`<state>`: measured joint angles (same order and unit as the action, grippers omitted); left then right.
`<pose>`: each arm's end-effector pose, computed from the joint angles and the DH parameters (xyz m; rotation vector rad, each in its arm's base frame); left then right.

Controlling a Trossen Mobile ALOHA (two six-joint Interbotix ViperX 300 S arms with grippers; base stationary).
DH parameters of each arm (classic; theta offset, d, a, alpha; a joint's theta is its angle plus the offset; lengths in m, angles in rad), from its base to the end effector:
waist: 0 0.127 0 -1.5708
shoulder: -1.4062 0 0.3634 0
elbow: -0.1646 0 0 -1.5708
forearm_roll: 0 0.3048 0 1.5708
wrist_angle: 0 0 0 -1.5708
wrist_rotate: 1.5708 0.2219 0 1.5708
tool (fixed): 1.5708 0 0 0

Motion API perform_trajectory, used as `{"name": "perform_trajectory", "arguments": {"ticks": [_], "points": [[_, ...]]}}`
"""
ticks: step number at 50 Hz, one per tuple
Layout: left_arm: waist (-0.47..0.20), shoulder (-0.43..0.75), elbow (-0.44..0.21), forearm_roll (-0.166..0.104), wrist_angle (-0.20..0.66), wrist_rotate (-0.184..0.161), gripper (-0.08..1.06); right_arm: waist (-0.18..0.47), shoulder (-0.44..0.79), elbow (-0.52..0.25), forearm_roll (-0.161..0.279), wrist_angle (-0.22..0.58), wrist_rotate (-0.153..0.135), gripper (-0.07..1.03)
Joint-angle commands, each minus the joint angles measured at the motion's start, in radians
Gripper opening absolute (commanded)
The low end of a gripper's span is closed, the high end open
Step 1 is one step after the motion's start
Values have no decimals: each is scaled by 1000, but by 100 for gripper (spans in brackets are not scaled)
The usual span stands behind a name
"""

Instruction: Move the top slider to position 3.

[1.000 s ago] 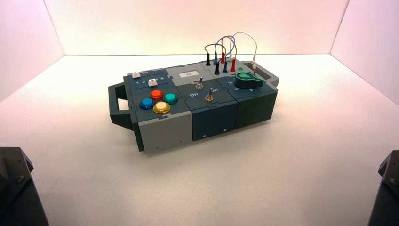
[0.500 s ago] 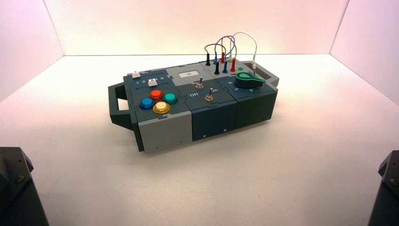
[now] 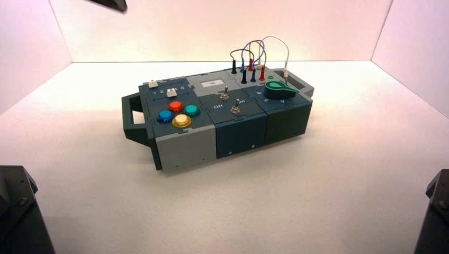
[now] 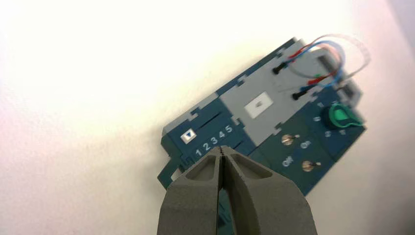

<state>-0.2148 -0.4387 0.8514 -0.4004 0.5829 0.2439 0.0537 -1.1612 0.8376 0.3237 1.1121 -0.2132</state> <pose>0.2883 -0.1116 0.1772 -0.0876 0.9836 -0.3508 0.1334 0.0705 0.2737 0.0286 0.7539 0.3507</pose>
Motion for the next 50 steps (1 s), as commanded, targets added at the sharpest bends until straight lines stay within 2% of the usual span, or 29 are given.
{"name": "perform_trajectory", "arguments": {"ticks": [1, 25, 50], "points": [[-5, 54, -26, 2, -32, -2, -3, 5, 25, -35, 6, -8, -11, -2], [-5, 207, -48, 2, -67, 2, -3, 29, 49, -57, 5, 3, -15, -2], [-5, 391, -106, 2, -66, 5, -3, 31, 37, -61, 8, 8, -9, -2]]}}
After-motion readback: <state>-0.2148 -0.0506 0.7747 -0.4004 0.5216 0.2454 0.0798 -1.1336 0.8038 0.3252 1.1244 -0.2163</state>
